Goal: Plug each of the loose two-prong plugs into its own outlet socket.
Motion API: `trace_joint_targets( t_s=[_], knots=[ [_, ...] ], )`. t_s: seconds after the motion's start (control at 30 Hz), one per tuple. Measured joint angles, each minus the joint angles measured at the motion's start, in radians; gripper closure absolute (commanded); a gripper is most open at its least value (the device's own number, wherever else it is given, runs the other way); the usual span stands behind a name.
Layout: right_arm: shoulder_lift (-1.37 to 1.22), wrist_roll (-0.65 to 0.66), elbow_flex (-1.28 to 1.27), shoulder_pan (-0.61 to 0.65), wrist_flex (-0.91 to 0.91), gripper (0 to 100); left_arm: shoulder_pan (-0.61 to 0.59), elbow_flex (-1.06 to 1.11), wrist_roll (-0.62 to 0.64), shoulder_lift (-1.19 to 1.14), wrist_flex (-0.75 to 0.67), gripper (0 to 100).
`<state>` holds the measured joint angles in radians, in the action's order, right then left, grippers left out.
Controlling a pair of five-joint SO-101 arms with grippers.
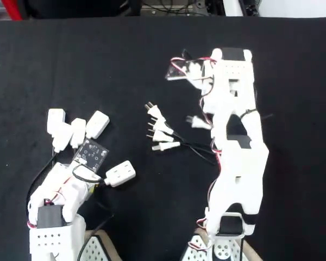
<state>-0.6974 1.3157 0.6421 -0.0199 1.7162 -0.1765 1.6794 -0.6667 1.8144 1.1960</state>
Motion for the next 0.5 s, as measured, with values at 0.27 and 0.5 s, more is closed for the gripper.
trace_joint_targets(
  t_s=[0.27,0.5],
  knots=[
    [0.000,-0.170,0.118,-0.012,0.012,62.8,0.006,0.000,0.000,0.000,0.000,76],
    [0.064,-0.885,-0.072,-0.120,0.014,62.8,0.006,0.002,0.000,0.000,0.000,76]
  ],
)
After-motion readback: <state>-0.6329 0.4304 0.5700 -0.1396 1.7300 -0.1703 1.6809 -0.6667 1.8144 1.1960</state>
